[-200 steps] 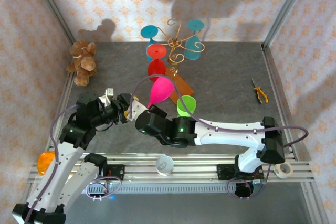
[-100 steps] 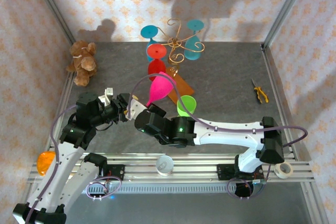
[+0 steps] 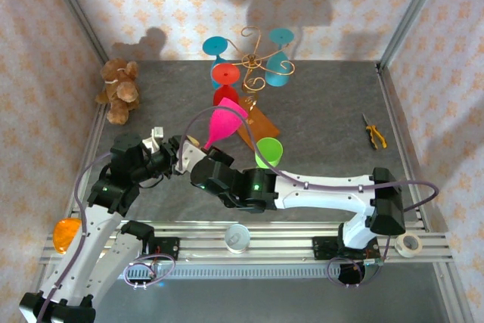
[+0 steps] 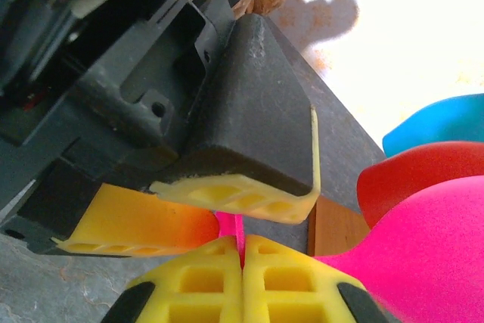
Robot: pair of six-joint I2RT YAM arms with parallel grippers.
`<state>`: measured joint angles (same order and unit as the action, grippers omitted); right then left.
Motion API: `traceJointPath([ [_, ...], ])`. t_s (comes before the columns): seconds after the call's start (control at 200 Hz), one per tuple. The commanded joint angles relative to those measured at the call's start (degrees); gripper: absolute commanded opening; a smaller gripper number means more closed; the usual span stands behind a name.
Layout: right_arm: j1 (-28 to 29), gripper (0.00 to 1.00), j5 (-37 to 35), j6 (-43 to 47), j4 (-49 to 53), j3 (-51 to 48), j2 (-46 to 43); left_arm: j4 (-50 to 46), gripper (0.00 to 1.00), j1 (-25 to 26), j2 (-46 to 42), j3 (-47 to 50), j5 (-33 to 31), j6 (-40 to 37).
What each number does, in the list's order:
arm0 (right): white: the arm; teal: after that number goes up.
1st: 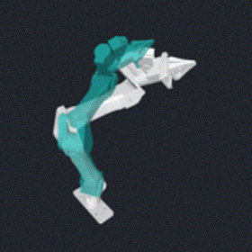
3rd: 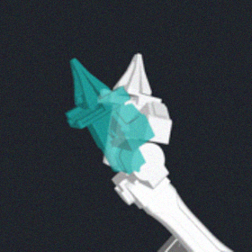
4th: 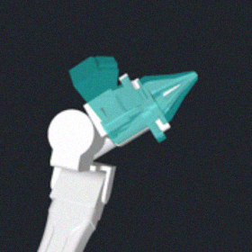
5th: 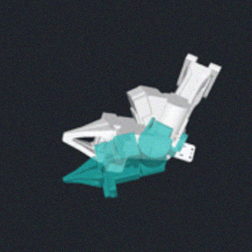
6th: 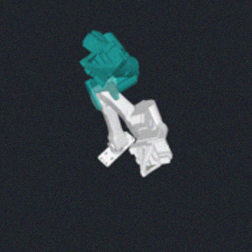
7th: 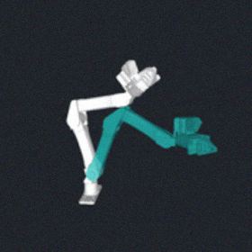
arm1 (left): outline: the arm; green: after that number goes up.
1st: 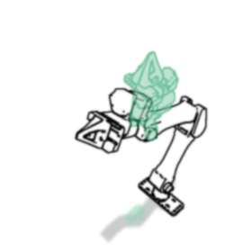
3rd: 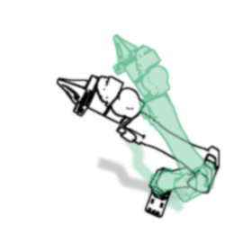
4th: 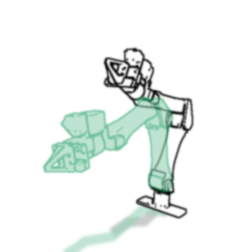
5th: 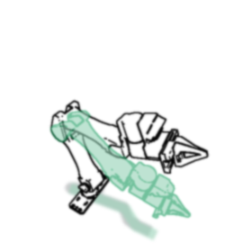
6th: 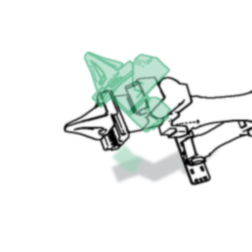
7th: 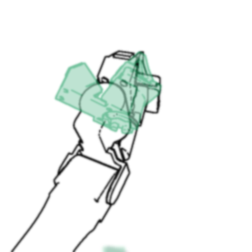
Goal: Take the wine glass off the wine glass rack
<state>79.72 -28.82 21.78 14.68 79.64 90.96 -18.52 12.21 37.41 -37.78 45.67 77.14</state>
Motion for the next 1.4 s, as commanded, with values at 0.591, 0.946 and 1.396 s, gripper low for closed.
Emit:
traceJointPath([
  [0.591,0.26,0.0,4.88,-1.88,-1.47,3.64,-4.21,3.85,0.06,-0.25,-0.14,2.45,0.38,1.01],
  [0.946,0.31,0.03,8.08,-5.59,4.99,7.78,-4.23,4.36,0.0,-0.26,-0.23,2.45,0.21,0.12],
  [1.396,0.26,0.19,7.83,-10.44,12.64,11.77,-3.86,9.17,0.0,-0.34,-1.45,3.23,0.12,0.78],
])
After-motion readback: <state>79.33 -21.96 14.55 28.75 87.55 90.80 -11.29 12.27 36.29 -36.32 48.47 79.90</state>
